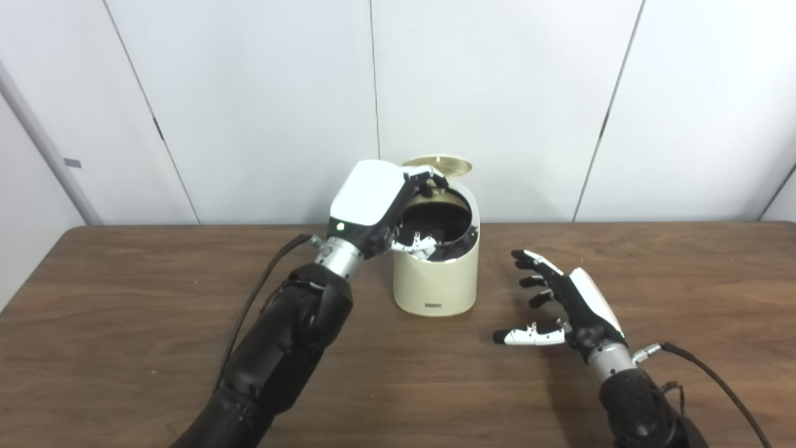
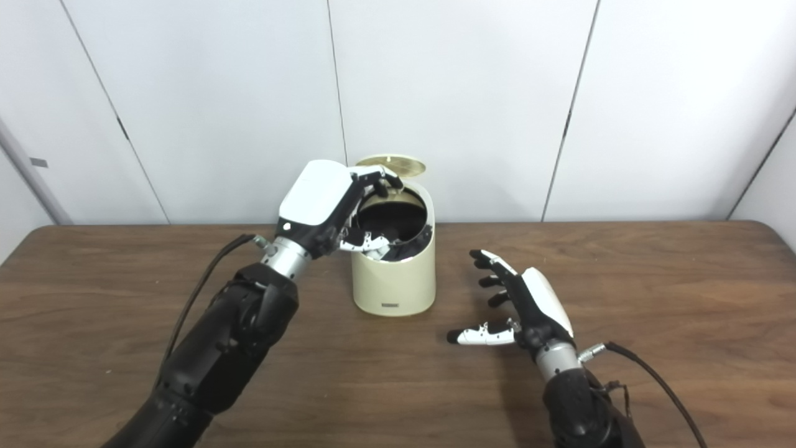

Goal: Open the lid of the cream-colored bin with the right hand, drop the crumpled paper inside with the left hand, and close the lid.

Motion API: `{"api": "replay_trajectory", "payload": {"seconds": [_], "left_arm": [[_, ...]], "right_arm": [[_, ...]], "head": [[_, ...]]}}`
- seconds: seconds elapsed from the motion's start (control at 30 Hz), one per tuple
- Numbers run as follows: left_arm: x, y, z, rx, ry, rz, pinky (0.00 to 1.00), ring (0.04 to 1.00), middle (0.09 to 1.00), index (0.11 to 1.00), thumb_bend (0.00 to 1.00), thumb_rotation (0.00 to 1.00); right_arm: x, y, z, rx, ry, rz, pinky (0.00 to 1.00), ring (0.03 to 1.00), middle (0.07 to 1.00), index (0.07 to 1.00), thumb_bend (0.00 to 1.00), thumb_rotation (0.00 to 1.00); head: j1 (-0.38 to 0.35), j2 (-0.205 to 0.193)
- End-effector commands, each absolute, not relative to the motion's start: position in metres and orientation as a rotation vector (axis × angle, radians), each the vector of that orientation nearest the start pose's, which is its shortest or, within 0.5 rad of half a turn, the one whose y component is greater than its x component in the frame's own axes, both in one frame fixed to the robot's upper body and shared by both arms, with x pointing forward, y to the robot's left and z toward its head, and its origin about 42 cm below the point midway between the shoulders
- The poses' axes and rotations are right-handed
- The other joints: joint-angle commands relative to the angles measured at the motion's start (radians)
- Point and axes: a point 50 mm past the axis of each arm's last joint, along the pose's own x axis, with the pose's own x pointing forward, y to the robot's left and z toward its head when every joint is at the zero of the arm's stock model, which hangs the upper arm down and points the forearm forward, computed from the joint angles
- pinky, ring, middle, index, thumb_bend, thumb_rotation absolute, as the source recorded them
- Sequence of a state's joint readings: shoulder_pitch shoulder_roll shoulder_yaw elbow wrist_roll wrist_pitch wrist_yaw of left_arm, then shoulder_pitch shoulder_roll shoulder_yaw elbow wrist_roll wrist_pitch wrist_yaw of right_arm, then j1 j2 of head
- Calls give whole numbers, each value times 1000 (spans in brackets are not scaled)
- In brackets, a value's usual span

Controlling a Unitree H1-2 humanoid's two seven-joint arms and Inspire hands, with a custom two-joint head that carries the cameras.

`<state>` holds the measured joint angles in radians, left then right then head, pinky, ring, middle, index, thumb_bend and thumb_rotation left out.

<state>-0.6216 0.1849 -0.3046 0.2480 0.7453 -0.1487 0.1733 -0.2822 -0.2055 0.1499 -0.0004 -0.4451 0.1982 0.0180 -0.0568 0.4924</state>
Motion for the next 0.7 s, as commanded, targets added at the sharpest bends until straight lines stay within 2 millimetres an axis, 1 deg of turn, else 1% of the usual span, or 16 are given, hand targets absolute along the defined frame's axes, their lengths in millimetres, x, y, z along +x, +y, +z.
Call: {"api": "replay_trajectory", "payload": {"seconds": [0.0, 0.1, 0.2, 0.27, 0.4, 0.5, 0.6, 0.67], "left_arm": [[433, 147, 258, 875, -717, -139, 340, 430, 461, 550, 532, 3], [420, 159, 249, 779, -700, -127, 296, 380, 438, 538, 513, 0], [410, 169, 239, 709, -698, -113, 292, 368, 435, 534, 512, 0], [401, 176, 232, 660, -675, -94, 293, 370, 440, 529, 512, 0], [384, 191, 217, 570, -619, -53, 299, 374, 441, 528, 513, 0], [373, 201, 207, 511, -592, -22, 292, 360, 436, 529, 511, 0], [364, 211, 196, 411, -537, 11, 312, 392, 460, 519, 514, 0], [358, 216, 189, 376, -491, 24, 347, 443, 482, 505, 514, 0]], "right_arm": [[369, -218, 185, -649, -187, 45, 566, 725, 821, 825, 725, 100], [369, -221, 189, -649, -215, 25, 544, 704, 811, 811, 681, 107], [370, -226, 193, -639, -233, 18, 540, 705, 817, 806, 660, 149], [372, -228, 197, -633, -245, 15, 543, 706, 821, 801, 659, 172], [377, -232, 209, -634, -277, 8, 571, 712, 830, 807, 668, 115], [381, -233, 216, -639, -313, 12, 574, 714, 830, 797, 699, 140], [385, -232, 225, -641, -355, 23, 591, 729, 824, 793, 702, 134], [387, -231, 233, -643, -380, 36, 615, 748, 836, 806, 690, 143]], "head": [[-1, -2], [-3, -4], [-2, -8], [0, -10], [1, -15], [-2, -22], [-4, -34], [-6, -43]]}}
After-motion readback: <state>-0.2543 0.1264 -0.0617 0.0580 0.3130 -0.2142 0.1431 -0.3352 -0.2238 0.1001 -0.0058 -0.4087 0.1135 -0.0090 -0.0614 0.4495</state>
